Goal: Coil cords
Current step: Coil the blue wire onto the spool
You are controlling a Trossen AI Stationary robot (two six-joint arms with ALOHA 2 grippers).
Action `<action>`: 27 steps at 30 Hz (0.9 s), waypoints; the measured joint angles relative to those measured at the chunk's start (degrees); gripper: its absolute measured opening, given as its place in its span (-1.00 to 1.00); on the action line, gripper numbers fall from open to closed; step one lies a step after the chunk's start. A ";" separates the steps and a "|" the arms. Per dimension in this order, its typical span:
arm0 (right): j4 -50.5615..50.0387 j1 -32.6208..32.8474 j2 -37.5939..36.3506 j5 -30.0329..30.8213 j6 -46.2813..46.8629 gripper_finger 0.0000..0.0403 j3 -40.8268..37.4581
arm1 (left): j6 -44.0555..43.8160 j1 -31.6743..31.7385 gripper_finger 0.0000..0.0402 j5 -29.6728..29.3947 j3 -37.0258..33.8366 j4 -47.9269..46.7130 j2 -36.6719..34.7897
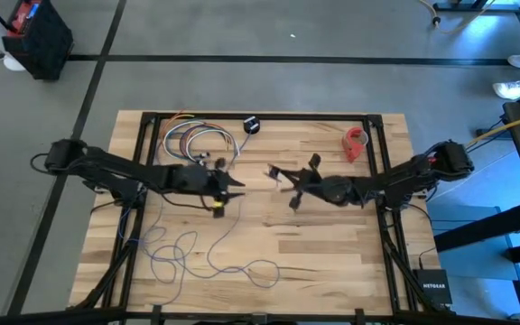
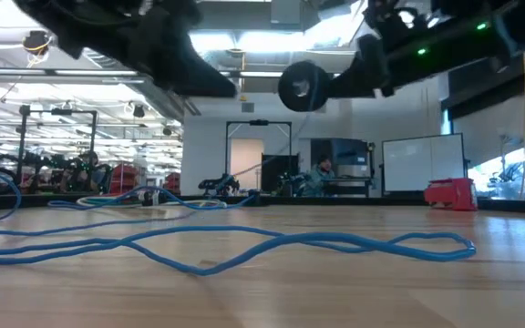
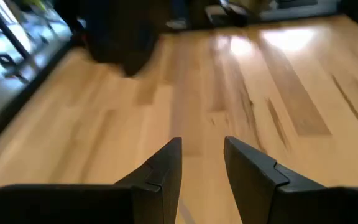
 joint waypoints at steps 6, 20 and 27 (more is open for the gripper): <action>4.27 -2.49 4.18 -1.31 3.93 -0.98 0.00 | 0.84 -0.96 -0.43 0.02 5.24 -1.29 6.85; 17.91 -2.42 15.34 3.25 3.87 -0.97 0.00 | 3.37 1.34 -0.43 -2.93 5.68 11.23 16.06; 17.88 -2.42 15.34 3.57 3.87 -0.97 0.02 | 4.61 1.40 -0.43 -2.93 8.34 11.39 21.58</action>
